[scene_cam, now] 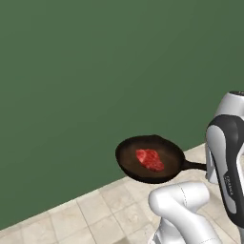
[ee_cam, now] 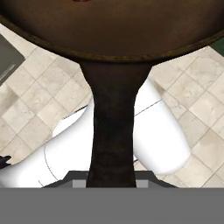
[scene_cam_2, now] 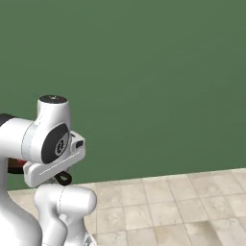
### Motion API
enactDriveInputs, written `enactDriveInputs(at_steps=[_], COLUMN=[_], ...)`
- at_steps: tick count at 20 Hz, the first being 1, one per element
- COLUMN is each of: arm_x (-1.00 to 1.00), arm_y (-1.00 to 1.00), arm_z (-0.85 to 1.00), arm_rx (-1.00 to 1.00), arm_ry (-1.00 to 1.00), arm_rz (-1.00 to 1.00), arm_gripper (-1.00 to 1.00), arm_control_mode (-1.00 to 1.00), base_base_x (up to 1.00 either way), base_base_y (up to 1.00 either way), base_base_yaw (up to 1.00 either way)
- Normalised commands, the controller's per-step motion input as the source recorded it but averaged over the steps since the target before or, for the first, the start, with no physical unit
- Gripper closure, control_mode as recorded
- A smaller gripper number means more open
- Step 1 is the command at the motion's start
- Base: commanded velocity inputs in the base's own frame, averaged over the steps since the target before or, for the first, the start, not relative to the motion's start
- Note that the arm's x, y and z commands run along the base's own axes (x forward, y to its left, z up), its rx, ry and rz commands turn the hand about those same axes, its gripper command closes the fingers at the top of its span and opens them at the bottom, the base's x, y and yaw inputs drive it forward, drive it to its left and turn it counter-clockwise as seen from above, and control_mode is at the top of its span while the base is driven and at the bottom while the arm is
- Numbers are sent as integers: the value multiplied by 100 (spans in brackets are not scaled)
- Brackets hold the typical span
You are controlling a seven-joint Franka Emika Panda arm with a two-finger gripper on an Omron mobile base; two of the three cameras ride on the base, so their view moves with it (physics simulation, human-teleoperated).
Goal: Pick up the pan with the steak in it and place it on the dining table. Then place the steak on the plate.
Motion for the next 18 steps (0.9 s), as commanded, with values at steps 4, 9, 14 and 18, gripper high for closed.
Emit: enactDriveInputs(at_steps=[4, 9, 14, 18], arm_x=[0, 0, 0, 0], arm_y=[0, 0, 0, 0], arm_z=[0, 0, 0, 0], arm_rx=[0, 0, 0, 0], arm_ry=[0, 0, 0, 0], arm_rz=[0, 0, 0, 0], arm_gripper=[100, 100, 100, 100], arm_control_mode=[100, 100, 100, 100], base_base_x=[44, 5, 0, 0], base_base_y=[31, 7, 0, 0], base_base_yaw=[-41, -50, -50, -50])
